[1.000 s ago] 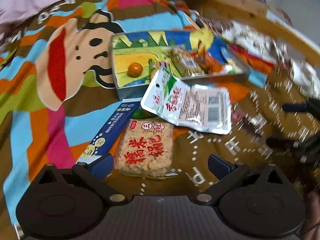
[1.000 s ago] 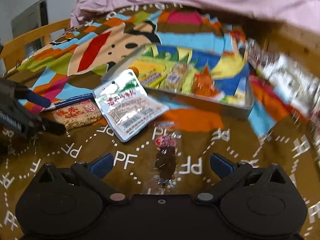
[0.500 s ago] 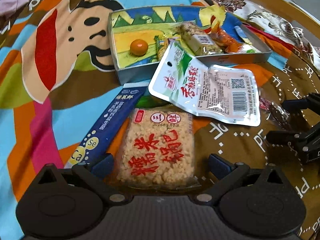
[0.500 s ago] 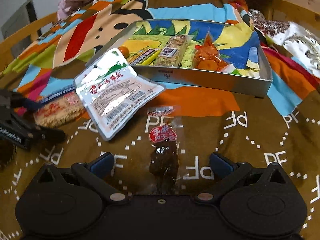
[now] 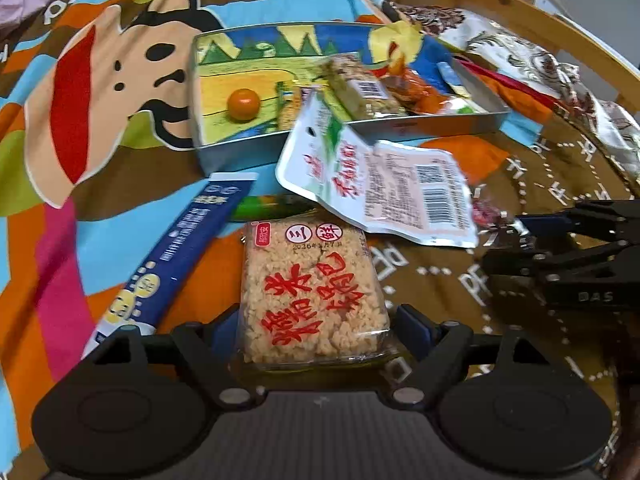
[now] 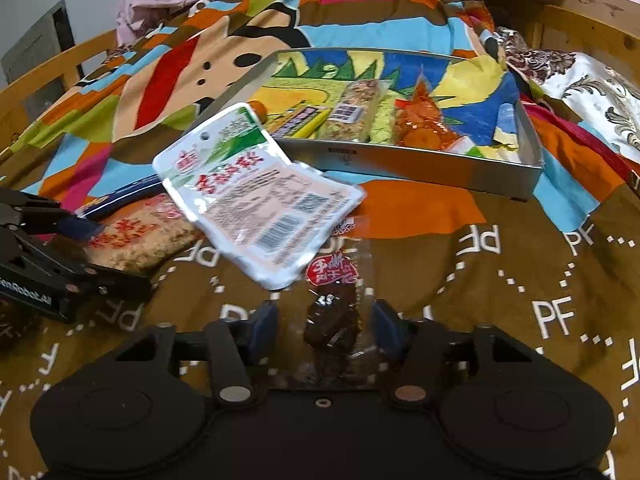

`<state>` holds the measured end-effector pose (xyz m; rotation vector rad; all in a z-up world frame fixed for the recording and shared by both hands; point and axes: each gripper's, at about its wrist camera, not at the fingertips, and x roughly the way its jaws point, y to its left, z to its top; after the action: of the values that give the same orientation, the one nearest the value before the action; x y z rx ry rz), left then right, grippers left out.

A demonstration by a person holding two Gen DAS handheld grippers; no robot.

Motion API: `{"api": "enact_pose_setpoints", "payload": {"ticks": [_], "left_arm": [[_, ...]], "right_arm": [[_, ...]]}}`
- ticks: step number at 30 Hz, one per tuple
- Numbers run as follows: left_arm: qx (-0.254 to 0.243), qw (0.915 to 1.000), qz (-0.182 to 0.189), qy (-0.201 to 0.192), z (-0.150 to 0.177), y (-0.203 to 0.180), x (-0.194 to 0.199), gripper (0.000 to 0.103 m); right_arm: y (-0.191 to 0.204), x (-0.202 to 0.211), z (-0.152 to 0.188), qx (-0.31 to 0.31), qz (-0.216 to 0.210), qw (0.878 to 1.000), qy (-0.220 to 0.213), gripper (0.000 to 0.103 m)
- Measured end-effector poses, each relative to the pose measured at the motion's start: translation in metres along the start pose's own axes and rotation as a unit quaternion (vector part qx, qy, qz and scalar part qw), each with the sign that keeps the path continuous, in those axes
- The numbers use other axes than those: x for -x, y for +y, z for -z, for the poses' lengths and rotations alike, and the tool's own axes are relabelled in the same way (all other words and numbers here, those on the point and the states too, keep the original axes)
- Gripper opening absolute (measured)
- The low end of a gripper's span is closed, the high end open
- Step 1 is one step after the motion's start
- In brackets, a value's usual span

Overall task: Organize snacks
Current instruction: 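Carry the rice cake block with the left tool while the right tool carries the meat snack to the tray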

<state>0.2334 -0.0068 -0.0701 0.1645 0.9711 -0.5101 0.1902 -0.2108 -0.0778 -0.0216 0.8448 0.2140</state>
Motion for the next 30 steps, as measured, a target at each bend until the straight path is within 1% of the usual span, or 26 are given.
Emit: {"api": "enact_pose_setpoints", "payload": {"ticks": [2,5,10,15,16,17,18,19,20,22,25,27,29,30], "left_arm": [[-0.008,1.0000,0.001,0.000,0.001,-0.007,0.002,0.084],[-0.016,0.9999,-0.005,0.000,0.001,-0.012,0.001,0.086],[-0.004,0.9999,-0.009,-0.004,-0.002,-0.008,-0.003,0.090],[0.012,0.9997,-0.019,-0.014,-0.009,-0.002,-0.009,0.091],[0.017,0.9996,-0.017,-0.016,-0.010,0.000,-0.011,0.090],[0.023,0.9995,-0.011,-0.018,-0.010,0.001,-0.012,0.085],[0.028,0.9995,-0.005,-0.016,-0.010,0.001,-0.013,0.082],[0.029,0.9995,-0.005,-0.015,-0.010,0.000,-0.013,0.080],[0.024,0.9995,-0.011,-0.016,-0.010,-0.002,-0.012,0.078],[0.008,0.9996,-0.023,-0.015,-0.008,-0.008,-0.011,0.077],[0.003,0.9995,-0.028,-0.014,-0.005,-0.015,-0.007,0.076],[0.006,0.9997,-0.024,-0.009,-0.003,-0.019,-0.004,0.076],[0.005,0.9999,-0.010,-0.002,0.000,-0.026,0.000,0.076],[-0.001,1.0000,-0.005,-0.001,0.002,-0.029,0.001,0.076]], "right_arm": [[0.006,0.002,0.001,0.004,-0.010,1.000,0.001,0.050],[0.009,0.001,0.002,0.010,-0.008,1.000,0.003,0.051],[0.012,0.000,0.002,0.020,0.009,1.000,0.003,0.065],[0.016,-0.005,0.004,0.030,0.028,0.999,0.007,0.063],[0.017,-0.005,0.004,0.033,0.030,0.999,0.007,0.059],[0.018,-0.004,0.004,0.037,0.031,0.999,0.007,0.056],[0.020,-0.004,0.005,0.040,0.030,0.999,0.008,0.051],[0.021,-0.003,0.005,0.041,0.031,0.999,0.008,0.049],[0.022,-0.002,0.006,0.044,0.033,0.998,0.008,0.049],[0.025,-0.001,0.007,0.051,0.033,0.998,0.009,0.049],[0.026,0.003,0.009,0.055,0.031,0.998,0.011,0.049],[0.026,0.005,0.009,0.053,0.030,0.998,0.012,0.049],[0.025,0.005,0.010,0.052,0.030,0.998,0.013,0.050],[0.025,0.005,0.010,0.051,0.029,0.998,0.015,0.053]]}}
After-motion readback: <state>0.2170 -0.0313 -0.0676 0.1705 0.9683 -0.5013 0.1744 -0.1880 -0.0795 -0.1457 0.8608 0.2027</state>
